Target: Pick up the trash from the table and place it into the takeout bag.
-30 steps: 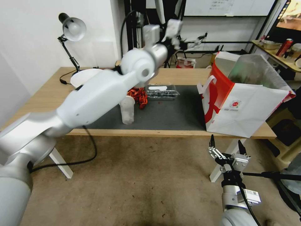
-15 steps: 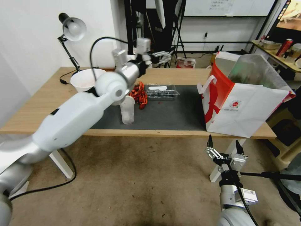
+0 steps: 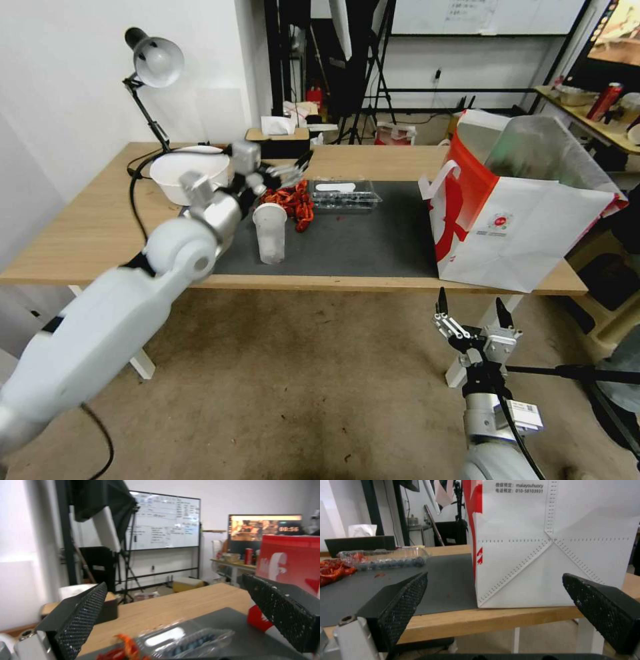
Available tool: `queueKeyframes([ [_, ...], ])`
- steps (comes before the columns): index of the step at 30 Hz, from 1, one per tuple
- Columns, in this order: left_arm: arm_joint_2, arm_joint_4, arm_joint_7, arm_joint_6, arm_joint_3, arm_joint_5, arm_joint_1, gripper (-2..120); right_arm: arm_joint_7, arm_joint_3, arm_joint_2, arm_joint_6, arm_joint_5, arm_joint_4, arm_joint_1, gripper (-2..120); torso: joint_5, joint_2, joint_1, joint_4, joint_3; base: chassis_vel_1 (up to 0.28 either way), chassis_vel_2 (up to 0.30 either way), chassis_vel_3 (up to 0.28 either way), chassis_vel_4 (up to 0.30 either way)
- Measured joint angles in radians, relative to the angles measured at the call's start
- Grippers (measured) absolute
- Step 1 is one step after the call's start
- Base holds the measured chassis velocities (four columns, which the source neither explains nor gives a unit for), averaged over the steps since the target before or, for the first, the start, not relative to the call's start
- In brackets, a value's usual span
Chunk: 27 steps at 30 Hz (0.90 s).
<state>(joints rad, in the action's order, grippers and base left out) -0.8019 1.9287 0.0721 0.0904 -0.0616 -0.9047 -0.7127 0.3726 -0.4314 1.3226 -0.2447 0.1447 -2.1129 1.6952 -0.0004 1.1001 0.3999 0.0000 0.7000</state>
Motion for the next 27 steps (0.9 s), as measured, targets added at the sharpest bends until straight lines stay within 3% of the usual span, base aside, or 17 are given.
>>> queueKeyframes([
  [5, 0.011, 0.036, 0.003, -0.034, -0.107, 0.08, -0.151, 100, -0.001, 0.001, -0.003, 0.0, -0.003, 0.0, 0.006, 100, 0.0004, 0.0, 0.0, -0.0002, 0.0, 0.0, 0.0, 0.0, 0.0],
  [10, -0.019, 0.071, 0.001, -0.073, -0.217, 0.164, -0.318, 100, -0.001, 0.0, -0.01, -0.001, -0.004, 0.0, 0.011, 100, 0.0004, 0.0, 0.0, 0.0001, 0.0, 0.0, 0.0, 0.0, 0.0],
  [21, -0.13, 0.108, -0.031, -0.14, -0.343, 0.326, -0.588, 100, -0.008, -0.003, -0.014, -0.014, 0.009, 0.002, 0.007, 100, 0.0003, 0.0, 0.0, 0.0, 0.0, 0.0, 0.0, 0.0, 0.0],
  [27, -0.164, 0.12, -0.043, -0.156, -0.379, 0.361, -0.649, 100, -0.018, 0.0, -0.015, -0.02, 0.018, 0.005, 0.0, 100, 0.0005, 0.0, 0.0, 0.0, 0.0, 0.0, 0.0, 0.0, 0.0],
])
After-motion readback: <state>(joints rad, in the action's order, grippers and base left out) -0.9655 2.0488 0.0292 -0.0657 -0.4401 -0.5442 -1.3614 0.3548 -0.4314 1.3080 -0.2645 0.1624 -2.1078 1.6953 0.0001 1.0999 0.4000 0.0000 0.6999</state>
